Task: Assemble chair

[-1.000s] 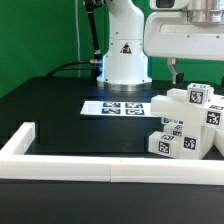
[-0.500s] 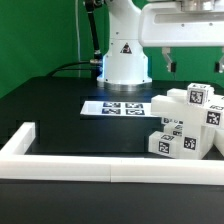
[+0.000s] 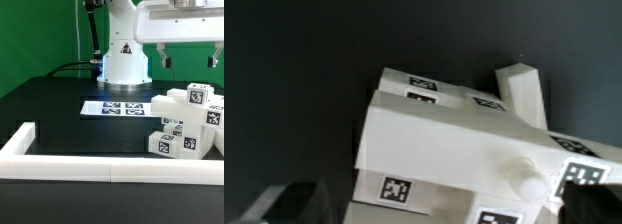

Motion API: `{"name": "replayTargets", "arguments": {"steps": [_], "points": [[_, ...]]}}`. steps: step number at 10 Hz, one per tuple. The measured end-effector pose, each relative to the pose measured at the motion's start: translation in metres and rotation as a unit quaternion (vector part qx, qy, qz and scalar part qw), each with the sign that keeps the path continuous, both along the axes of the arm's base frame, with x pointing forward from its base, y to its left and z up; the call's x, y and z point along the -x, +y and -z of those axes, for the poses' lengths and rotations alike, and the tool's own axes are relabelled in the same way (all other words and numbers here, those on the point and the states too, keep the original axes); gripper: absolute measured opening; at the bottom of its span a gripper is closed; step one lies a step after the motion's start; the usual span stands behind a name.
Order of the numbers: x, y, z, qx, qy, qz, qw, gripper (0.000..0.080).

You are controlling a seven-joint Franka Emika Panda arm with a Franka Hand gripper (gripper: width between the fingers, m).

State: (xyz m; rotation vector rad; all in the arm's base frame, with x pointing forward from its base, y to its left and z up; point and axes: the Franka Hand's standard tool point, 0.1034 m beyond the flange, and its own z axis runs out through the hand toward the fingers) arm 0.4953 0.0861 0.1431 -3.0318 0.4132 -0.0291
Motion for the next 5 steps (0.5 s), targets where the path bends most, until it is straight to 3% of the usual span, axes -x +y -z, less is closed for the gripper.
{"name": "replayTargets", "arguments": {"steps": [1,3,5], "points": [[0.009,-0.004,0.002,-0.006,-0.001,0.004,1.000,0.0649],[0.043,-0.004,0.023,-0.001,0.004,0.001,1.000,0.0649],[0.058,-0.007,0.039,0.005,0.014,-0.002,1.000,0.0649]]}}
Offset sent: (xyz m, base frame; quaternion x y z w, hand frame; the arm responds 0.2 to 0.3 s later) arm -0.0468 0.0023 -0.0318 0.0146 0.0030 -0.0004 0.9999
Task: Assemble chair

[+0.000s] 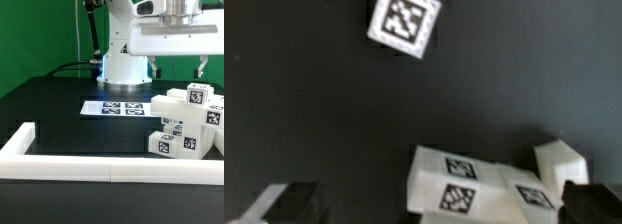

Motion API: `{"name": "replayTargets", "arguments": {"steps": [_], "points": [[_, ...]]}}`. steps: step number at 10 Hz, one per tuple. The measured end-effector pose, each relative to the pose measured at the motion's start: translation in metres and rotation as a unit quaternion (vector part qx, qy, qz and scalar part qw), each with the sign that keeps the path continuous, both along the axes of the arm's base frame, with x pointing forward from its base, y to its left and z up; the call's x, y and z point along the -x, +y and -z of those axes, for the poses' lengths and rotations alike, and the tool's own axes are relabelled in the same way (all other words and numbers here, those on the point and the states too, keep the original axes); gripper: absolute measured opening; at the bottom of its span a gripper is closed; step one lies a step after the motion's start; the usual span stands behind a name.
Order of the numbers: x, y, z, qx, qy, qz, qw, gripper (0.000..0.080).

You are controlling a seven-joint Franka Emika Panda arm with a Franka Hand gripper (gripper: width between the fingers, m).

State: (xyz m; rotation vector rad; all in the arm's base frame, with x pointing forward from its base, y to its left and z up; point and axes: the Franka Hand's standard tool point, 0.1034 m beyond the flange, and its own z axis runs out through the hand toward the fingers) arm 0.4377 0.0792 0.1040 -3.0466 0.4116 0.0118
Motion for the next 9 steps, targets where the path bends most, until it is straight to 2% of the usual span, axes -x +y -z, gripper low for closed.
{"name": "replayTargets", "arguments": {"steps": [2,6,9], "points": [[0.003,-0.004,0.013,0.007,-0.001,0.001,1.000,0.0649],[0.002,-0.004,0.013,0.007,-0.002,0.002,1.000,0.0649],[0.020,0.001,0.036,0.016,0.000,0.000,1.000,0.0649]]}}
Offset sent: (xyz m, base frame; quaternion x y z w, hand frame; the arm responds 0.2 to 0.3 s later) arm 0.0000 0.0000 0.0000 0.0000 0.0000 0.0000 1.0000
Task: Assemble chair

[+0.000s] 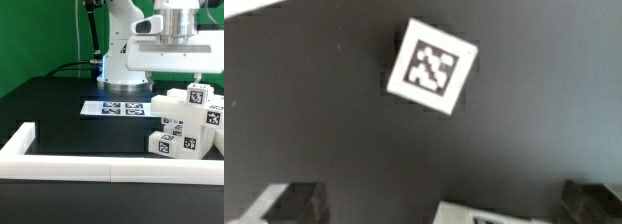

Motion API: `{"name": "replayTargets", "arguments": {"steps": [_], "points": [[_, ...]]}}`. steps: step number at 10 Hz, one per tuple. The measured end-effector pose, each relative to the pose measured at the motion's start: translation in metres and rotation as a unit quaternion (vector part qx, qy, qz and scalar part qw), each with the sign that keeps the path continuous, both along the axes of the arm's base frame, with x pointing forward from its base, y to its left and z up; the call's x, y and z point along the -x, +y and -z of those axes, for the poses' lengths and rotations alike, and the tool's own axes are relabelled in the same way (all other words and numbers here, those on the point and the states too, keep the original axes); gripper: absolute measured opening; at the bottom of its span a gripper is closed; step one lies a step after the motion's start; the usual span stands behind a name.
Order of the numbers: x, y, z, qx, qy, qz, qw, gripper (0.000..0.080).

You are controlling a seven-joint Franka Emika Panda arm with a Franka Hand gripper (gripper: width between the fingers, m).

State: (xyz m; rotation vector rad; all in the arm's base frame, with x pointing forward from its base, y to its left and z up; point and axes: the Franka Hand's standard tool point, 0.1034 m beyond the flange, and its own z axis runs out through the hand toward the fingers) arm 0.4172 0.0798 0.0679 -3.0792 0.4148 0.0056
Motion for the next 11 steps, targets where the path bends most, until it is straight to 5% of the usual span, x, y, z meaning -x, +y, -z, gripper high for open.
{"name": "replayTargets", "arguments": {"steps": [5,11], "points": [[0.006,-0.002,0.023,0.015,-0.002,-0.008,1.000,0.0649],[0.007,-0.006,0.024,0.017,-0.006,-0.006,1.000,0.0649]]}}
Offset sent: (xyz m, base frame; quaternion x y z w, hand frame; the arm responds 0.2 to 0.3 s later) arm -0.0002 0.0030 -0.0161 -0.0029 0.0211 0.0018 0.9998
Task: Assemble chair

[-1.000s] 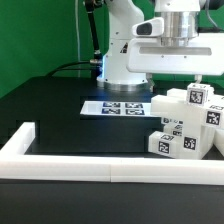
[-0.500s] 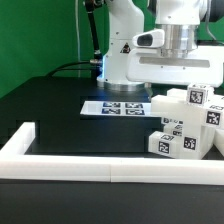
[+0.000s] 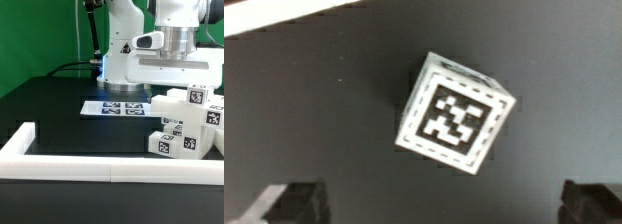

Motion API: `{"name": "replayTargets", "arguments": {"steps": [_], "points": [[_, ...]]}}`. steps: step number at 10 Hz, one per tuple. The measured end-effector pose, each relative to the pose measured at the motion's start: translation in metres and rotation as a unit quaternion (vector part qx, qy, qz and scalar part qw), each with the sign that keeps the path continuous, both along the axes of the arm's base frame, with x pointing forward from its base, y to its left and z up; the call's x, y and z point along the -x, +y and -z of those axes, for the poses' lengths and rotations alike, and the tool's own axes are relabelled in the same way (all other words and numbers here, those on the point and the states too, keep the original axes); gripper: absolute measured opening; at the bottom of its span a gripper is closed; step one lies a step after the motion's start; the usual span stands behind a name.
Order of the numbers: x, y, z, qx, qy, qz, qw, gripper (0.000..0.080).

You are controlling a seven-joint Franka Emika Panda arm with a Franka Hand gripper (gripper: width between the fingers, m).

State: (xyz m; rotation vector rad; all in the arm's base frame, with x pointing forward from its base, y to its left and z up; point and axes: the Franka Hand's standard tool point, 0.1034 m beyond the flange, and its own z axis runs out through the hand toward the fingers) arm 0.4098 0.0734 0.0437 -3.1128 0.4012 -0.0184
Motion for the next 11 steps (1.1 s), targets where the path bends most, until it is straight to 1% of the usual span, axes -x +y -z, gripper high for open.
{"name": "replayTargets", "arguments": {"steps": [1,2,4,6,9,11], "points": [[0.006,-0.004,0.005,0.004,-0.012,0.010,1.000,0.0649],[0.015,-0.002,0.014,0.010,-0.011,0.008,1.000,0.0649],[0.018,-0.003,0.021,0.015,-0.012,0.003,1.000,0.0649],[0.020,-0.003,0.026,0.018,-0.011,0.002,1.000,0.0649],[0.025,0.004,0.031,0.019,-0.005,-0.004,1.000,0.0649],[0.025,0.006,0.031,0.019,-0.005,-0.006,1.000,0.0649]]}}
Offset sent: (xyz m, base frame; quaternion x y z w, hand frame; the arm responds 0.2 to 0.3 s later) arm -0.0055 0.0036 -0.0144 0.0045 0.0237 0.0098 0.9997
